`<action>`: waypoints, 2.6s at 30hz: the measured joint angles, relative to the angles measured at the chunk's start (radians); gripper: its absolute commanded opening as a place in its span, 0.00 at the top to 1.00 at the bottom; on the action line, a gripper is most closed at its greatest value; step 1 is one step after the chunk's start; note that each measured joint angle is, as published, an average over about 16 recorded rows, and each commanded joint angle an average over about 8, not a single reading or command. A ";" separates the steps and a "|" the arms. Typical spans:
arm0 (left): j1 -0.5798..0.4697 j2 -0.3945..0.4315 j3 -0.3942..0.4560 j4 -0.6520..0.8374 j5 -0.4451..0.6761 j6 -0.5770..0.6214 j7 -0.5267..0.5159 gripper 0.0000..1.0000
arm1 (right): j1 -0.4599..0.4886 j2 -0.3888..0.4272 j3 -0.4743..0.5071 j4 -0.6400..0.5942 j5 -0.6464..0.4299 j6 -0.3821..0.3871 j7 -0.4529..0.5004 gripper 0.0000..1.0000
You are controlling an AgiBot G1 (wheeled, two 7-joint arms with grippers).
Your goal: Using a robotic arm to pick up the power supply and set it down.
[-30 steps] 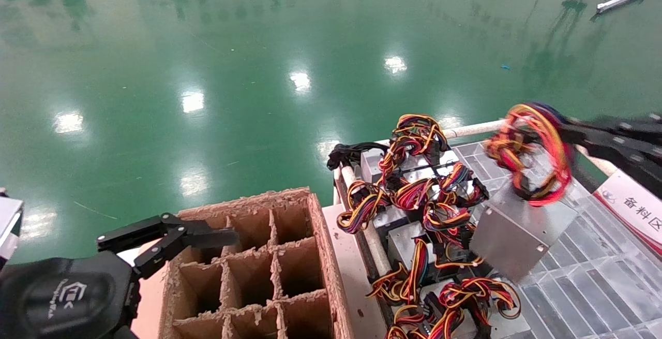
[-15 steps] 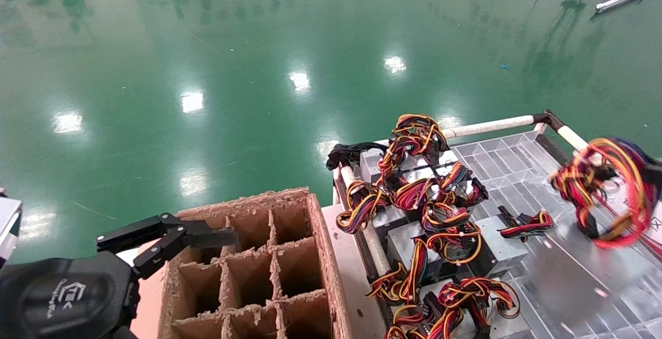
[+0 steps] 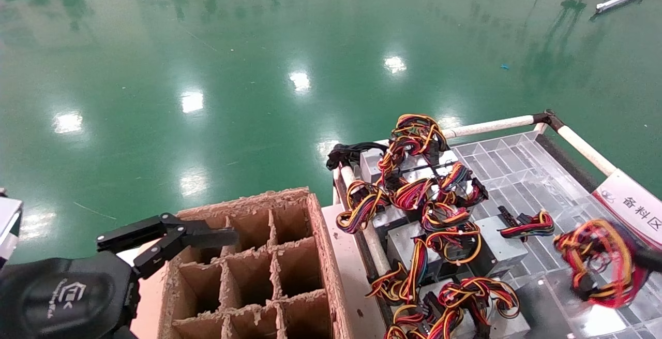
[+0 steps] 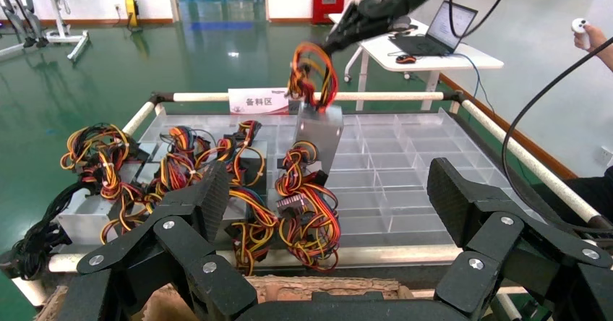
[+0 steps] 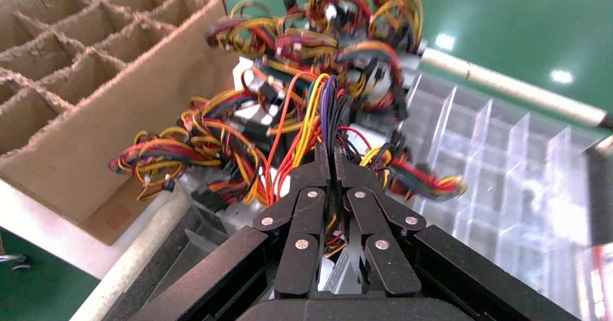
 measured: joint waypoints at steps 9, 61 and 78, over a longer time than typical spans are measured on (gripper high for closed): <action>0.000 0.000 0.000 0.000 0.000 0.000 0.000 0.00 | -0.048 -0.084 -0.125 -0.002 0.101 0.157 -0.061 1.00; 0.000 -0.001 0.001 0.000 -0.001 -0.001 0.001 0.00 | -0.291 -0.198 -0.304 -0.006 0.664 0.297 -0.456 0.00; 0.000 -0.001 0.002 0.001 -0.001 -0.001 0.001 0.00 | -0.239 -0.208 -0.261 -0.011 0.606 0.260 -0.400 0.00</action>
